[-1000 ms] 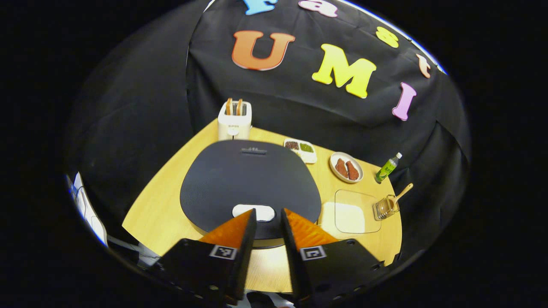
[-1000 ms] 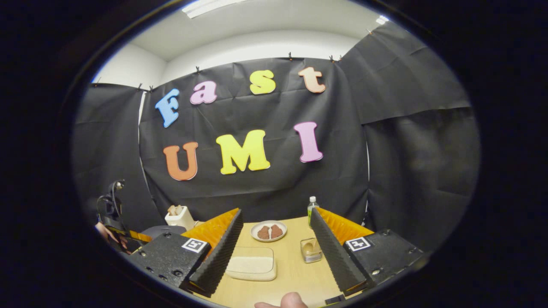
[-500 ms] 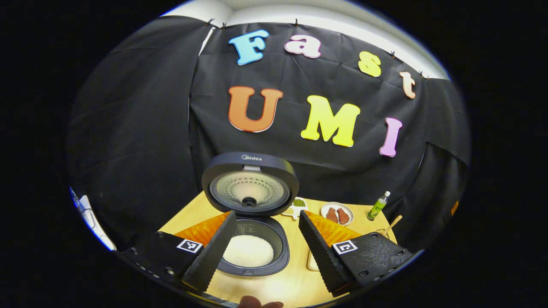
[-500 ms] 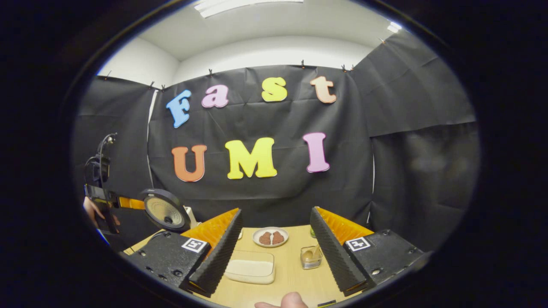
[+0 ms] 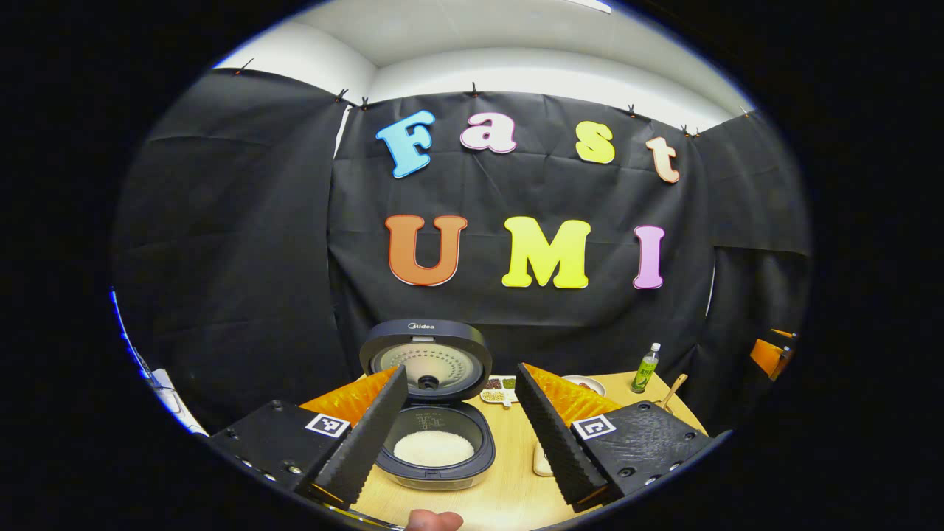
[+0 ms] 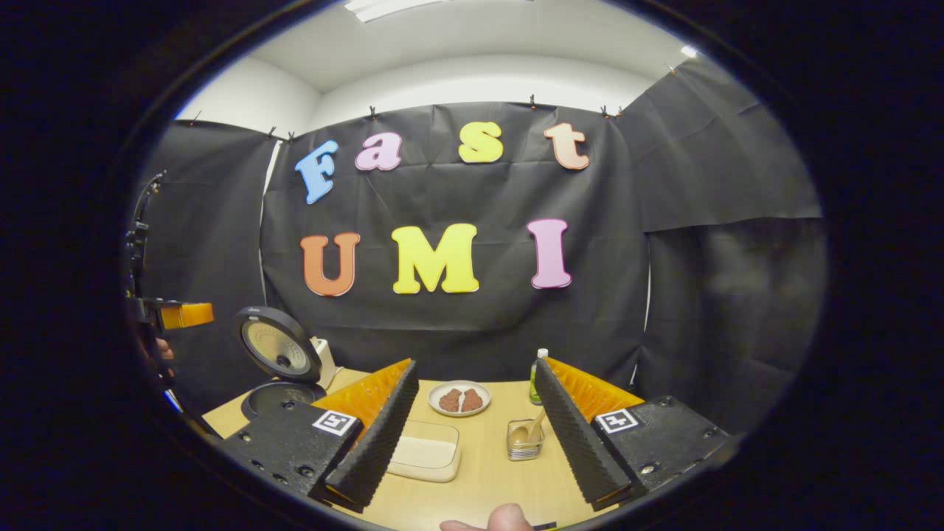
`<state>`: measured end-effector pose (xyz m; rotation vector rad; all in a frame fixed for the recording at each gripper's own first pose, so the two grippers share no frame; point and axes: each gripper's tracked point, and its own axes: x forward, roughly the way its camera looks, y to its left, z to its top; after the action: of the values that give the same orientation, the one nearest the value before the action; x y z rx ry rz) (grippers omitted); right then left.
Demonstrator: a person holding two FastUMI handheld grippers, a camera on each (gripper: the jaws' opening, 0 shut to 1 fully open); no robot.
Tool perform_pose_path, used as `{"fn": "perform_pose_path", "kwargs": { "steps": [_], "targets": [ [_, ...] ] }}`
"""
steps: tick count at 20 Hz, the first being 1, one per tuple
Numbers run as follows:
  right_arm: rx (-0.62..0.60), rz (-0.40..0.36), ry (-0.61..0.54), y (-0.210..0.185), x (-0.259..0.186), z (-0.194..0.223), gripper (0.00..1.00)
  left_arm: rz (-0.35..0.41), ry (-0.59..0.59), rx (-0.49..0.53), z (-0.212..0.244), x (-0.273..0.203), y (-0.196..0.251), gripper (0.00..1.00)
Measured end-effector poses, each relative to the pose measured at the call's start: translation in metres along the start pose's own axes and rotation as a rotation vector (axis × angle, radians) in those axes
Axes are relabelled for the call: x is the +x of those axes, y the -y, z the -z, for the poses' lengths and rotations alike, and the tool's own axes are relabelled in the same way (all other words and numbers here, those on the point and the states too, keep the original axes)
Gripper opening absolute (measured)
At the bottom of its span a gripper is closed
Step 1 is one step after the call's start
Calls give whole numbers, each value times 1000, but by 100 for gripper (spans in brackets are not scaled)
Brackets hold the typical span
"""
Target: Close the left gripper, press the button to open the rice cooker; take a wooden spoon from the chopstick holder with the right hand, scoop a spoonful of rice and pour it into the rice cooker, then put the wooden spoon back into the chopstick holder.
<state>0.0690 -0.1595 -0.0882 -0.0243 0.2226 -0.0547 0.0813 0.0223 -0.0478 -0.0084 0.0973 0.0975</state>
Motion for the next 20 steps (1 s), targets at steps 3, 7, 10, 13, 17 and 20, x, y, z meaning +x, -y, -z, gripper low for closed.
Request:
{"fn": "perform_pose_path", "kwargs": {
  "steps": [3,7,10,13,17,20],
  "targets": [
    [22,17,-33,21,18,16,99,16,32,-17,-6,-8,23,94],
    [42,27,-95,49,56,48,99,8,58,-19,-8,-8,36,94],
    [46,31,-153,71,93,79,100,-36,70,-18,-6,-4,37,94],
    [51,6,-209,82,133,114,100,-63,61,1,-2,5,43,94],
    [77,3,-273,102,188,155,99,-101,54,-5,-6,17,43,94],
    [102,11,-328,117,228,193,99,-139,38,-4,-2,25,39,95]
  ]
}}
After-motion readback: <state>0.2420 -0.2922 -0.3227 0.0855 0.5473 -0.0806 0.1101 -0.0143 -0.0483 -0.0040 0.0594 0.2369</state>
